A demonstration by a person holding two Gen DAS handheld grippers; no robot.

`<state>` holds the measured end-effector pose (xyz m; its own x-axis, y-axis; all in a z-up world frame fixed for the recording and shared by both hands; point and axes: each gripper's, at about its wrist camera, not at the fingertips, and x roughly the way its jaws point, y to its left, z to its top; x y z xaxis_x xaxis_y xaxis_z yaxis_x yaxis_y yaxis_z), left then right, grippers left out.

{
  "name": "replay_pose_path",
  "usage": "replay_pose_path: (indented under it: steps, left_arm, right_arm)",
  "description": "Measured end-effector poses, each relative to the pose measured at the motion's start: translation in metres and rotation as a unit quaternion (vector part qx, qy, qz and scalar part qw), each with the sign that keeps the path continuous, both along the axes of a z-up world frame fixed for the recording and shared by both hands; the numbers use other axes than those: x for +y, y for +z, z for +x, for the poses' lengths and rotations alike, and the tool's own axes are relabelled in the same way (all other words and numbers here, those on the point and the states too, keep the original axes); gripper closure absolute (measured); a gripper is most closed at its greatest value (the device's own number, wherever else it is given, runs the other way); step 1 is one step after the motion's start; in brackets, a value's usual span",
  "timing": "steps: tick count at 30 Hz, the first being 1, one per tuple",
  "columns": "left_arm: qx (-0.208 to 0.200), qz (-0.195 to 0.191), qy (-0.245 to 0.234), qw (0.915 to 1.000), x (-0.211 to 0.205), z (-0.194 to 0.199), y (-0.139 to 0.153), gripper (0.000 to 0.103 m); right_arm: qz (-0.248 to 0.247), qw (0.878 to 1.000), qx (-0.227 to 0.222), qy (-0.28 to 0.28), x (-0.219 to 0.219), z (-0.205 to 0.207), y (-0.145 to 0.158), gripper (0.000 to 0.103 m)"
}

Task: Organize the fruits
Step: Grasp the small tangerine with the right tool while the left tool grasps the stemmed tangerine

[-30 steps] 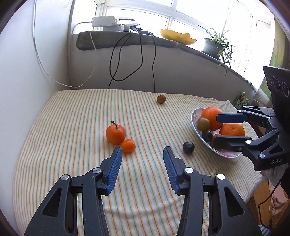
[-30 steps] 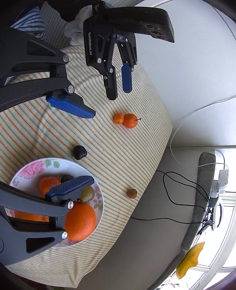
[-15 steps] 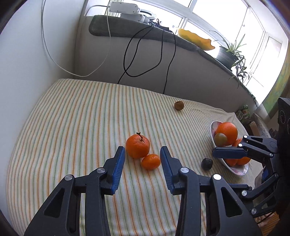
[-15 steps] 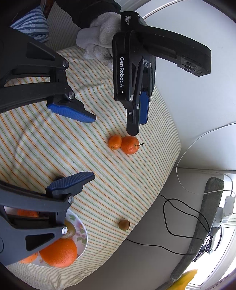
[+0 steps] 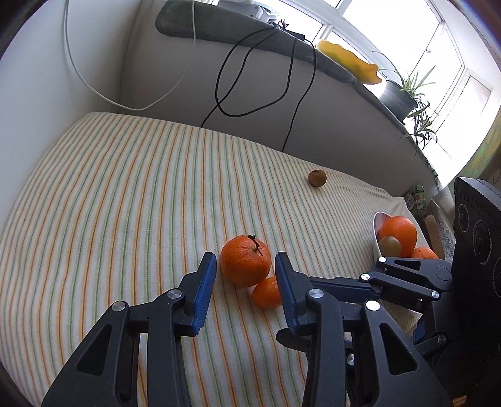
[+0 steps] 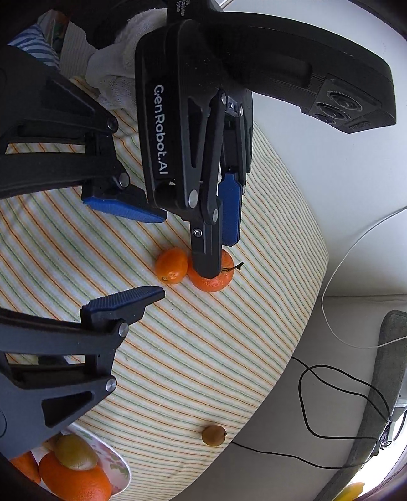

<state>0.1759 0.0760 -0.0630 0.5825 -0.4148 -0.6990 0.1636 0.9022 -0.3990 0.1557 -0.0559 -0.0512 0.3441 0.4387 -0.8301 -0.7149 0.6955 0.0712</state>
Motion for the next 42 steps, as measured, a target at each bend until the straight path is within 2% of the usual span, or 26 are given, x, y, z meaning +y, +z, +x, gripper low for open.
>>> replay_pose_path:
  steps: [16, 23, 34, 42]
  left_arm:
    - [0.009, -0.004, -0.003, 0.9999, 0.0, 0.009, -0.007, 0.068]
    - [0.007, -0.01, 0.004, 0.9999, 0.003, 0.008, -0.008, 0.069]
    - [-0.003, -0.011, 0.015, 0.9998, 0.002, 0.0, 0.002, 0.069]
    - [-0.018, -0.016, 0.007, 0.9997, -0.01, -0.011, 0.02, 0.069]
  right_arm:
    - [0.002, 1.0, 0.011, -0.019, 0.007, 0.019, -0.014, 0.065]
    - [-0.007, 1.0, 0.012, -0.019, 0.011, 0.021, -0.017, 0.074]
    - [0.012, 0.999, 0.004, -0.03, -0.006, 0.011, -0.002, 0.074]
    - [0.036, 0.998, -0.013, -0.045, -0.042, -0.014, 0.023, 0.074]
